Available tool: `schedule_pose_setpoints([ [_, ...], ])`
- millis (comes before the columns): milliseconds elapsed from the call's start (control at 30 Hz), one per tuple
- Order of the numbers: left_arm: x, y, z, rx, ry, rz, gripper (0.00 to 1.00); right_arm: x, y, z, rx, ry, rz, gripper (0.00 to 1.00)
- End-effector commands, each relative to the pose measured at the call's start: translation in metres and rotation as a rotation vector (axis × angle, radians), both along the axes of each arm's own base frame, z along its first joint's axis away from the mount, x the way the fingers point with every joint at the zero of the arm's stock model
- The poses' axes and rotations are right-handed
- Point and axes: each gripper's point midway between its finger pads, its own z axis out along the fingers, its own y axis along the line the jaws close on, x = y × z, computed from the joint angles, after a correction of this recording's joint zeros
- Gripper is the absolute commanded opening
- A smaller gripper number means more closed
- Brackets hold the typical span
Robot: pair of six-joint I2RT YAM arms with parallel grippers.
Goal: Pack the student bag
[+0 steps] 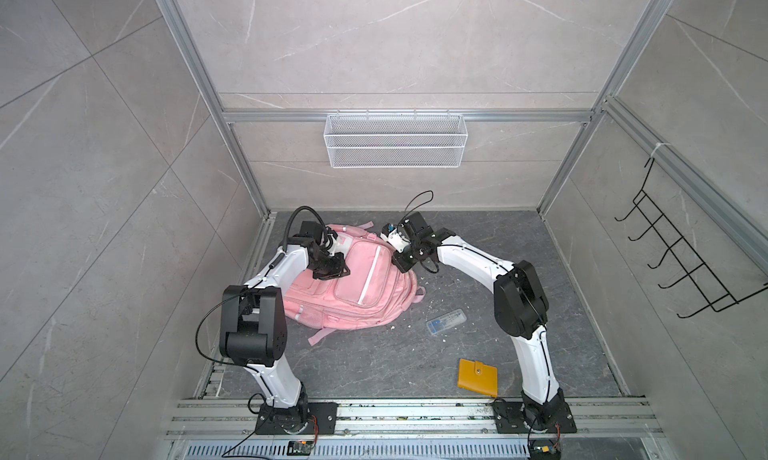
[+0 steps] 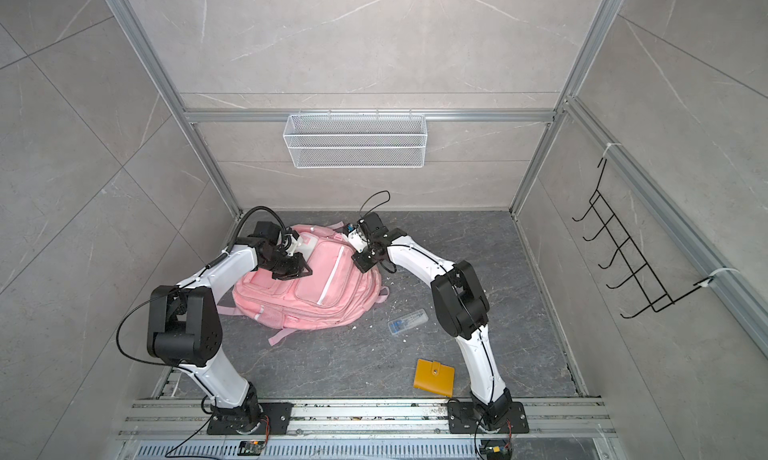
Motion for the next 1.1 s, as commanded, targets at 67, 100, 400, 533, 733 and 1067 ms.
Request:
schedule_pose_setpoints([
  [67,0.002,-0.021,0.038,-0.157,-0.058,0.065,0.00,-0.002,0.013,0.013,0.011,-0.031,0.061,0.00],
  [100,0.005,-0.016,0.042,-0.178,-0.049,0.114,0.00,-0.005,0.010,0.011,-0.002,-0.028,0.067,0.00],
  [400,0.036,0.035,0.061,-0.397,0.021,0.539,0.00,-0.068,-0.022,0.001,-0.028,-0.041,0.154,0.00],
  [533,0.043,0.036,0.064,-0.451,0.018,0.609,0.00,-0.097,-0.023,0.003,0.004,-0.032,0.192,0.00],
  [733,0.039,0.023,0.065,-0.500,0.025,0.641,0.00,-0.127,-0.001,0.006,0.025,-0.030,0.248,0.00],
  [1067,0.033,0.023,0.076,-0.675,0.027,0.796,0.00,-0.156,0.041,-0.005,0.018,-0.024,0.332,0.00],
])
